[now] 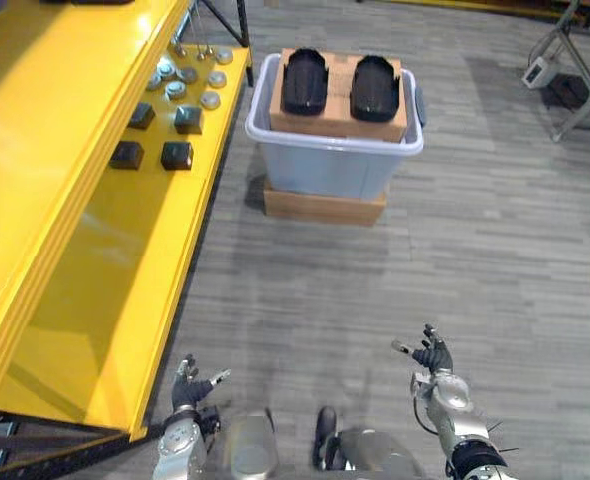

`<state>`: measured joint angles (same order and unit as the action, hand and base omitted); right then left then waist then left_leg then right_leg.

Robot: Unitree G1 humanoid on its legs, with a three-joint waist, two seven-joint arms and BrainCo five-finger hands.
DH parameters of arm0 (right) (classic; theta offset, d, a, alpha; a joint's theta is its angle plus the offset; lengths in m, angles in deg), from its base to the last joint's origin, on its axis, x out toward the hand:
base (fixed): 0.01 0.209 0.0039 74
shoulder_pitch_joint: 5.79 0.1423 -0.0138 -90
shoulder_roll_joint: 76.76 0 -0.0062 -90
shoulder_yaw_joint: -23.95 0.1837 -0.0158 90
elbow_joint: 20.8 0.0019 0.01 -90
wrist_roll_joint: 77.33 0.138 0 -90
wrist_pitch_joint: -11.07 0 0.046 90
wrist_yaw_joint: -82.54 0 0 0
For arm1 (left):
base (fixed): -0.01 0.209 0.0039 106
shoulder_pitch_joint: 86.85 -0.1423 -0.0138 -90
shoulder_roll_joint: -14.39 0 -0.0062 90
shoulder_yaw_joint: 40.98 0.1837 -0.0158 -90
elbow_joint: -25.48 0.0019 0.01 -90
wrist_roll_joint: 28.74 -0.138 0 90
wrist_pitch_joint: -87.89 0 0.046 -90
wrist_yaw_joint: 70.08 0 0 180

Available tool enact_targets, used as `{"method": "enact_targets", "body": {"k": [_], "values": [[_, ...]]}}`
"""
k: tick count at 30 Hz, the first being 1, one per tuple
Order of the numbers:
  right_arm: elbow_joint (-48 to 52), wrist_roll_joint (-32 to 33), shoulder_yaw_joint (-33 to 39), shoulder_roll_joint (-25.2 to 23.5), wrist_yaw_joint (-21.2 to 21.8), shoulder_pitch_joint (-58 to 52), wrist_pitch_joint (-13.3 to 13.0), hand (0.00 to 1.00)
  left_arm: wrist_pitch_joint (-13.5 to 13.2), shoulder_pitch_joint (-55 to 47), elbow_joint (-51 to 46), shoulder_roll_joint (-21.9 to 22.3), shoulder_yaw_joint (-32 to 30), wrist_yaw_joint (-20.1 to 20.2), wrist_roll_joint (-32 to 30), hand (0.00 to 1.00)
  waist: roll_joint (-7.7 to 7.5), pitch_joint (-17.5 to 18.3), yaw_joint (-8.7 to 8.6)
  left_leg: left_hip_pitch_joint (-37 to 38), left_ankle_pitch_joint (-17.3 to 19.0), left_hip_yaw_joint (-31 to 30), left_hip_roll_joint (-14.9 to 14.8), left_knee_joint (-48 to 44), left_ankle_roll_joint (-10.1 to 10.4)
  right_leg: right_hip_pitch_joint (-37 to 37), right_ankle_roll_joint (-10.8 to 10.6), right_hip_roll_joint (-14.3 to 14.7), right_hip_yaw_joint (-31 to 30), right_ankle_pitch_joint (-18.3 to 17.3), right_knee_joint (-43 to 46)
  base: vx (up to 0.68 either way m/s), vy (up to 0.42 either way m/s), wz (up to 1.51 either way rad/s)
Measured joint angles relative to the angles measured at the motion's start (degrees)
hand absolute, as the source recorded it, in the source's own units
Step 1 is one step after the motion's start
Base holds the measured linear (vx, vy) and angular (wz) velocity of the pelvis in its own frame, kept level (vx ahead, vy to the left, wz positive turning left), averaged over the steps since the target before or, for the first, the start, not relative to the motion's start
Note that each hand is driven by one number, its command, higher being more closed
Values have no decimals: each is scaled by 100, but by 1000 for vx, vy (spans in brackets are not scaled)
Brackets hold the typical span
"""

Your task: Walk over and take plastic housings, then place them on the shelf

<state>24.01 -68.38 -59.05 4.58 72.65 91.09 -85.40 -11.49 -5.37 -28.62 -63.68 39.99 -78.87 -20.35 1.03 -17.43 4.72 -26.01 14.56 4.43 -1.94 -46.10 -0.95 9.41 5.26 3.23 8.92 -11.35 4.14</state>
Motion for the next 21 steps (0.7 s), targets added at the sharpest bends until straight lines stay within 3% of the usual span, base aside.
{"method": "enact_targets", "body": {"k": [1,2,3,4,6,8,9,10,11,13,15,17,19,21], "values": [[-90,11,46,17,2,-9,5,0,2,8,0,46,-10,4,-4,0,39,4,52,-119,-291,24,175,1308,266,191,-84,-44,-46,-134,-118,659,113,-31],[-187,15,166,-1,-2,-18,17,0,1,-19,-27,104,-25,2,-7,0,142,30,163,-71,-924,21,210,2571,241,389,-150,6,-197,-245,-287,555,125,-46],[-236,14,167,-27,-6,-31,24,0,3,-61,-23,105,-45,3,-8,0,105,28,244,-18,-1372,38,232,2604,37,486,-192,-32,-310,-330,-330,592,153,-49],[-282,9,148,-78,11,-28,36,0,5,-43,-21,126,-72,-4,-7,0,-36,54,269,-18,-1477,66,386,2475,-366,523,-205,-165,-446,-413,-242,612,188,-26],[-206,4,199,-130,10,-82,35,0,8,-21,-55,246,-127,5,-7,0,-127,92,254,43,-1127,256,433,2235,-550,303,-284,-364,-615,-453,493,747,248,-27],[-37,-7,216,-238,22,-189,25,0,13,-78,-57,295,-109,1,-7,0,-203,143,338,394,-754,451,472,2067,-714,26,-708,-544,-777,-388,1645,574,193,-50],[-4,-7,216,-299,35,-262,26,0,15,-81,-81,264,-39,-1,-6,0,-202,148,303,757,-522,450,503,2045,-750,-262,-1200,-639,-774,-83,2753,420,147,-28],[28,-12,215,-359,57,-326,27,0,18,-81,-142,233,-9,-1,-5,0,-199,147,259,1059,-361,448,513,2060,-739,-586,-1428,-746,-757,57,3853,493,169,-23],[115,-22,212,-431,121,-459,35,0,18,-36,-173,208,0,0,-5,0,-196,149,228,1493,-243,444,521,2174,-676,-1033,-1361,-865,-622,28,5037,447,142,-14],[210,-65,186,-547,141,-710,32,0,17,59,-173,206,1,0,-5,0,-192,176,140,2247,-206,306,526,2646,-622,-1677,-1030,-1109,-94,-155,5620,439,130,9],[216,-65,140,-642,142,-858,35,0,9,148,-160,157,-2,3,-6,0,-283,229,7,2657,-134,130,511,2943,-593,-2223,-858,-1220,311,-300,4956,342,46,44],[100,-65,146,-643,142,-908,58,0,17,163,-59,175,-3,0,-5,0,-284,228,-41,2923,-87,42,485,3034,-517,-2429,-874,-1190,408,-290,3974,340,-27,37],[1,-67,142,-642,141,-885,61,0,18,162,84,149,-5,-3,-7,0,-305,251,-76,3167,60,-76,422,3136,-274,-2482,-1001,-930,105,133,1946,343,-75,40],[-162,-82,143,-643,137,-869,68,0,15,101,83,107,-4,-5,-8,0,-408,313,-77,3318,220,-244,420,3168,-30,-2481,-887,-841,-164,631,1098,377,-172,56]]}}
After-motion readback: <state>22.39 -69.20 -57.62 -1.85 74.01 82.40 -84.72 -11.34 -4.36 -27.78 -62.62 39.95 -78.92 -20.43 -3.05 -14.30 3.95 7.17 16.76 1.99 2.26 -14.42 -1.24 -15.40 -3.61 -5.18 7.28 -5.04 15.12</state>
